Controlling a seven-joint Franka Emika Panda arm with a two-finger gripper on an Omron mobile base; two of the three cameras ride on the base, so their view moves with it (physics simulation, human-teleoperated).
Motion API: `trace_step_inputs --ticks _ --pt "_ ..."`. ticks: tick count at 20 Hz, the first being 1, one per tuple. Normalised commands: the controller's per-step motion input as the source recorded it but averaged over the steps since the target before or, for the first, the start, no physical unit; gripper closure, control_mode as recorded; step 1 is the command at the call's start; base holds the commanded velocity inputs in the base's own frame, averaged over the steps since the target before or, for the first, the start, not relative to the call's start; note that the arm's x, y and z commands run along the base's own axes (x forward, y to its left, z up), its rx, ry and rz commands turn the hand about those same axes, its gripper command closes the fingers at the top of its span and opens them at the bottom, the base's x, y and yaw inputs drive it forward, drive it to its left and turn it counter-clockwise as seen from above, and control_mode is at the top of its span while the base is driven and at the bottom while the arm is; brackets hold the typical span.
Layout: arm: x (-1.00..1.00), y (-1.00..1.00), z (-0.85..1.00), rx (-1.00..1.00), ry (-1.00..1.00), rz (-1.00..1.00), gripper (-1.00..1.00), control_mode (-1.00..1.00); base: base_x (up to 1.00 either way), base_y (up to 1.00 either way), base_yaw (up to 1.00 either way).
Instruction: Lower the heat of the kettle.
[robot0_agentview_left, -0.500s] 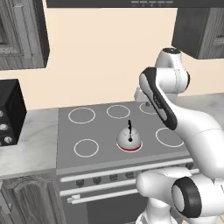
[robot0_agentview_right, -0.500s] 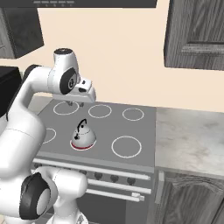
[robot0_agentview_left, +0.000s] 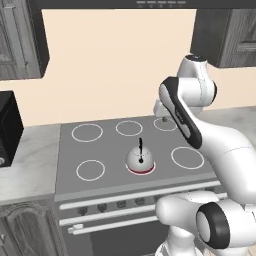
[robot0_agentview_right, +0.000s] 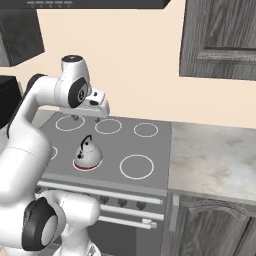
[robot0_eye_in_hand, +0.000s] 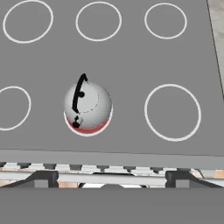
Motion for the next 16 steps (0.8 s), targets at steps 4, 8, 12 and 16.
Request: trace_step_inputs --ticks 4,8,12,16 --pt "0.0 0.0 0.0 0.0 0.0 0.0 -1.0 1.0 0.02 -0.33 0.0" --pt "0.0 0.0 0.0 0.0 0.0 0.0 -1.0 1.0 0.06 -0.43 0.0" --pt "0.0 0.0 0.0 0.0 0.0 0.0 -1.0 1.0 0.07 -0.46 0.0" --pt "0.0 0.0 0.0 0.0 0.0 0.0 -1.0 1.0 0.16 -0.32 0.0"
